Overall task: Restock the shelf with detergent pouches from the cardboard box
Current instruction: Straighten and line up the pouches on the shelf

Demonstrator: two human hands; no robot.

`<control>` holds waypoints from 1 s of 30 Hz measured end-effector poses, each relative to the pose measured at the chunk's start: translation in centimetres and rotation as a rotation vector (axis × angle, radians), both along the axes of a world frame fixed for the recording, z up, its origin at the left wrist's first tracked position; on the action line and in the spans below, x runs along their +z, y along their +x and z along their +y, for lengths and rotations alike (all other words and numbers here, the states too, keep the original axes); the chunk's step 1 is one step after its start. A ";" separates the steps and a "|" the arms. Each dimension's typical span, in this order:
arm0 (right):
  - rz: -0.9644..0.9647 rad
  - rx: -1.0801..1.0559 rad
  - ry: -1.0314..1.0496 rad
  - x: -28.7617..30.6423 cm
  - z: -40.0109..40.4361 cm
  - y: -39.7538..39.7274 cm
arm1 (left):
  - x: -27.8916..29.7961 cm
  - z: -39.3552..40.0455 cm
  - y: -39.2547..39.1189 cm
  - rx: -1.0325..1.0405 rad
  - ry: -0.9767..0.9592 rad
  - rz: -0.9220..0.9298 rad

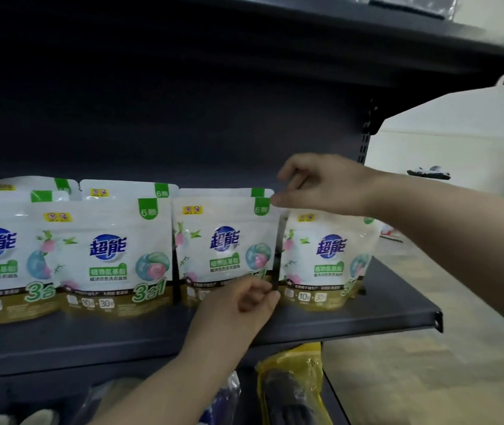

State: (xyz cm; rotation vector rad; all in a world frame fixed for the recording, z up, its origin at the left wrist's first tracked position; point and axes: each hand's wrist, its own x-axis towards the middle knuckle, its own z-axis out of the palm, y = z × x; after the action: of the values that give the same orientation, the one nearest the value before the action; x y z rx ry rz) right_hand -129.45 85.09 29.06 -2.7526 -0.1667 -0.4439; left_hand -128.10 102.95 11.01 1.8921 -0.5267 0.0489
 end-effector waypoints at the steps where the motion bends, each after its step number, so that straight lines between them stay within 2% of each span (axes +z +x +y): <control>1: 0.010 -0.020 0.001 0.0 -1.1 -0.7 | 0.1 -1.0 -0.3 -0.031 0.031 -0.008; 3: 0.057 -0.059 -0.053 -0.2 -2.8 -1.9 | 0.1 -3.0 -0.9 -0.092 0.078 -0.021; 6: 0.169 -0.121 -0.255 -1.1 -4.5 -2.7 | -0.1 -5.4 -1.4 -0.129 0.142 -0.030; 8: 0.163 -0.152 -0.396 -1.9 -5.1 -2.4 | -0.1 -6.3 -1.3 -0.116 0.170 -0.027; 10: 0.117 -0.148 -0.442 -2.3 -5.1 -2.1 | -0.1 -6.7 -0.8 -0.109 0.186 -0.023; 16: 0.034 -0.051 -0.415 -3.2 -4.6 -1.4 | -0.4 -7.3 0.1 -0.088 0.187 -0.009; 21: 0.095 0.006 -0.282 -3.1 -5.1 -0.7 | -0.4 -7.4 0.3 -0.120 0.192 -0.007; 30: 0.178 -0.005 -0.305 -1.9 -4.8 -1.2 | 0.2 -7.4 0.6 -0.194 0.238 -0.013</control>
State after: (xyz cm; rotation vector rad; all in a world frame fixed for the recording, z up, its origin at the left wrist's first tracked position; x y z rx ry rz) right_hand -130.66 80.29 27.14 -3.0730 -0.1965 -0.1842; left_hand -127.49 95.58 11.24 2.0621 -0.7495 -0.1343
